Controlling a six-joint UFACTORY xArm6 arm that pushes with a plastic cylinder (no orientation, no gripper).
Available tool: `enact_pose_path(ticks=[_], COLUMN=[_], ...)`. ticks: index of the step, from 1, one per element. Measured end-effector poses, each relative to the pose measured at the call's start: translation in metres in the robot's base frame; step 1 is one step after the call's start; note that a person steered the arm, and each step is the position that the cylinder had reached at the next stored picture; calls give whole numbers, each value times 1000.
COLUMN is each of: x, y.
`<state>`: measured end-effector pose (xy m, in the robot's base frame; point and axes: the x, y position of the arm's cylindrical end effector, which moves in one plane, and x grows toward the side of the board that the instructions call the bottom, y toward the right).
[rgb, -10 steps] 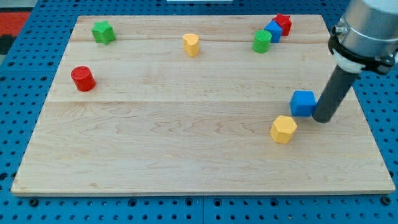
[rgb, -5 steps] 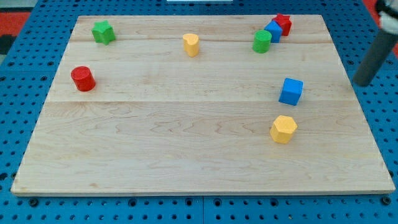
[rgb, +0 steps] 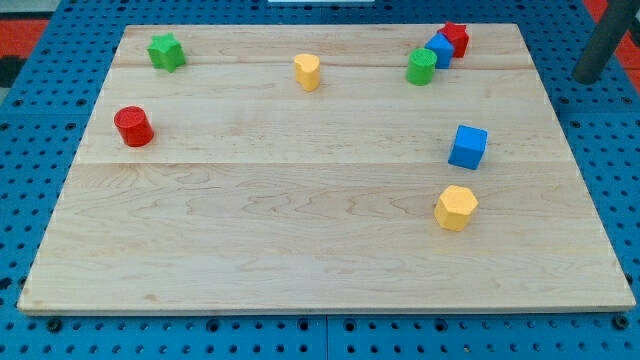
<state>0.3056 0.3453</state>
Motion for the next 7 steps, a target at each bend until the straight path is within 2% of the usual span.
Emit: enact_pose_path(ticks=[1,2,3,5,7], x=[-4,-42,-42,-92,-86], y=[-1,-21,-22,-186,-183])
